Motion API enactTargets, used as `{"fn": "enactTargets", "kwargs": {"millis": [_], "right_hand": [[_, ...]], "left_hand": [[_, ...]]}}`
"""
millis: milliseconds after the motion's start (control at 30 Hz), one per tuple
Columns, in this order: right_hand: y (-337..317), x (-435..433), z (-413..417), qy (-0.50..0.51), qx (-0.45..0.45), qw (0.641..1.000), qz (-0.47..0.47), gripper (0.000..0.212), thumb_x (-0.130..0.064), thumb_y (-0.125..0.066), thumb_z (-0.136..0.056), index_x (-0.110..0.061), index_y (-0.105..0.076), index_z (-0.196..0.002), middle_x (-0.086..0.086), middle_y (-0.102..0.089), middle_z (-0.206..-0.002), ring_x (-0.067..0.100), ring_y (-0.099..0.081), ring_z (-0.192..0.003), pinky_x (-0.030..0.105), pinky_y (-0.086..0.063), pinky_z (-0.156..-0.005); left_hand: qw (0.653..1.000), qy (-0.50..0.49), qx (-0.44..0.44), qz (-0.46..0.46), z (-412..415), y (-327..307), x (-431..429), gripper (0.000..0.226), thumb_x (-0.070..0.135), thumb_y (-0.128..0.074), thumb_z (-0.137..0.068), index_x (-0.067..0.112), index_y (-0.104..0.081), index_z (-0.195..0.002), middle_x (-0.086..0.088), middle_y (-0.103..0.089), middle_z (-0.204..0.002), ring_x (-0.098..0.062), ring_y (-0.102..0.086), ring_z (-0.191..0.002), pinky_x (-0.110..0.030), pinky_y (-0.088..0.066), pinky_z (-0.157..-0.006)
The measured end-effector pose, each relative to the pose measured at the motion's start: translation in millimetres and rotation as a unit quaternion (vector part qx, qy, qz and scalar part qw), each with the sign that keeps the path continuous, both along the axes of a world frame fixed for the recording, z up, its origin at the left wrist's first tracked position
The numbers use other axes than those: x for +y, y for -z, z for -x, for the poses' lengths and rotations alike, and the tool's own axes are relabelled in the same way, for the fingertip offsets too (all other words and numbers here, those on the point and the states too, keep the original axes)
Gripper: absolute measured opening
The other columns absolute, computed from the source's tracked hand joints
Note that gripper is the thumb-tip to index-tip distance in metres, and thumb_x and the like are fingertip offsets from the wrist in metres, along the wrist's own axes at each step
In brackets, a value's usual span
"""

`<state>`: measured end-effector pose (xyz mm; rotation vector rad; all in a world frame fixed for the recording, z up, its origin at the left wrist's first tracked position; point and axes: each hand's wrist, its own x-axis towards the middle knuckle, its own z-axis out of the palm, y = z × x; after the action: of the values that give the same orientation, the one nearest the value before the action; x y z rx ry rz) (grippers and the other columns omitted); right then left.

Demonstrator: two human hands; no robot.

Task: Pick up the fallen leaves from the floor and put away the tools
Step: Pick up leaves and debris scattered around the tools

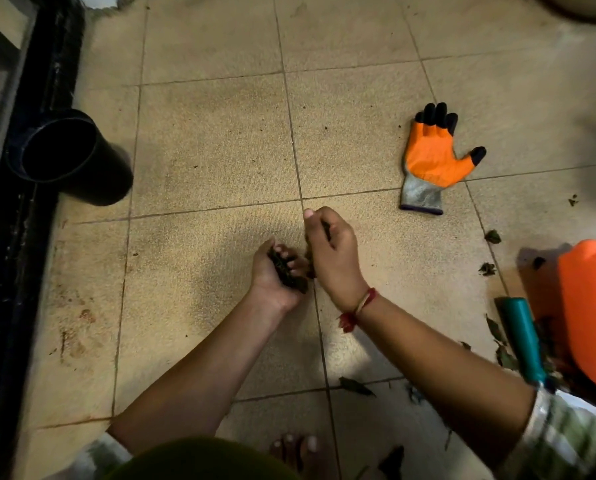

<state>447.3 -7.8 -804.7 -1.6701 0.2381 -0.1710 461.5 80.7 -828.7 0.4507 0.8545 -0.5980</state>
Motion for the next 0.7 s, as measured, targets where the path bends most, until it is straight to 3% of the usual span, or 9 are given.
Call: {"fn": "enactTargets", "kwargs": {"millis": [67, 167, 300, 433, 567, 633, 700], "right_hand": [[-2.5, 14.4, 2.9, 0.014, -0.022, 1.0, -0.008, 0.031, -0.018, -0.048, -0.098, -0.024, -0.042, -0.068, -0.014, -0.042, -0.055, -0.001, -0.042, -0.053, 0.015, -0.035, -0.054], [3.7, 20.0, -0.8, 0.035, -0.044, 0.998, 0.033, 0.029, -0.023, -0.046, -0.098, -0.024, -0.04, -0.07, -0.013, -0.04, -0.061, 0.0, -0.041, -0.059, 0.017, -0.034, -0.059], [16.7, 17.0, 2.1, 0.007, -0.07, 0.986, 0.153, 0.028, -0.028, -0.041, -0.096, -0.012, -0.05, -0.076, -0.004, -0.043, -0.075, 0.002, -0.041, -0.068, 0.011, -0.032, -0.064], [16.0, 11.3, 10.8, -0.01, -0.043, 0.961, 0.273, 0.029, -0.031, -0.036, -0.094, -0.013, -0.055, -0.083, -0.005, -0.044, -0.086, 0.013, -0.044, -0.083, 0.034, -0.035, -0.082], [2.2, 4.0, 9.5, -0.009, -0.017, 0.915, 0.404, 0.029, -0.03, -0.028, -0.092, -0.019, -0.054, -0.099, -0.003, -0.05, -0.103, 0.013, -0.046, -0.096, 0.037, -0.022, -0.097], [-3.1, -1.9, 6.0, -0.032, -0.005, 0.893, 0.449, 0.032, -0.03, -0.029, -0.092, -0.025, -0.051, -0.114, -0.002, -0.048, -0.126, 0.016, -0.044, -0.117, 0.046, -0.018, -0.106], [-4.8, -9.9, -0.2, -0.067, 0.021, 0.866, 0.495, 0.042, -0.029, -0.032, -0.095, -0.029, -0.039, -0.136, -0.001, -0.03, -0.151, 0.021, -0.023, -0.141, 0.059, -0.004, -0.111]], "left_hand": [[1.0, -0.005, -0.006, 0.017, 1.7, -4.0, -7.6, 0.037, 0.031, -0.044, -0.094, 0.013, -0.058, -0.065, -0.002, -0.056, -0.059, -0.015, -0.06, -0.056, -0.02, -0.049, -0.056], [0.999, -0.016, -0.029, 0.043, 1.6, -11.8, -12.8, 0.034, 0.028, -0.039, -0.098, 0.007, -0.061, -0.083, -0.009, -0.064, -0.074, -0.021, -0.066, -0.071, -0.029, -0.051, -0.067], [0.991, -0.032, -0.126, 0.006, 5.3, -13.5, -19.0, 0.049, 0.02, -0.034, -0.101, 0.006, -0.064, -0.066, -0.005, -0.06, -0.061, -0.013, -0.065, -0.058, -0.019, -0.054, -0.059], [0.984, 0.042, -0.153, 0.083, 7.6, -19.5, -18.6, 0.031, 0.022, -0.037, -0.092, 0.005, -0.061, -0.087, -0.007, -0.062, -0.083, -0.018, -0.064, -0.083, -0.026, -0.057, -0.073], [0.981, 0.077, -0.147, 0.097, 1.1, -21.8, -21.1, 0.028, 0.02, -0.043, -0.083, 0.006, -0.066, -0.092, -0.008, -0.063, -0.094, -0.021, -0.067, -0.088, -0.03, -0.053, -0.086], [0.983, 0.077, -0.135, 0.093, -3.0, -25.1, -24.1, 0.033, 0.02, -0.036, -0.09, 0.008, -0.067, -0.093, -0.006, -0.064, -0.097, -0.021, -0.064, -0.095, -0.03, -0.048, -0.094], [0.985, 0.08, -0.126, 0.084, -3.9, -28.3, -30.0, 0.045, 0.023, -0.034, -0.095, 0.007, -0.075, -0.087, -0.008, -0.07, -0.097, -0.023, -0.069, -0.089, -0.034, -0.046, -0.087]]}}
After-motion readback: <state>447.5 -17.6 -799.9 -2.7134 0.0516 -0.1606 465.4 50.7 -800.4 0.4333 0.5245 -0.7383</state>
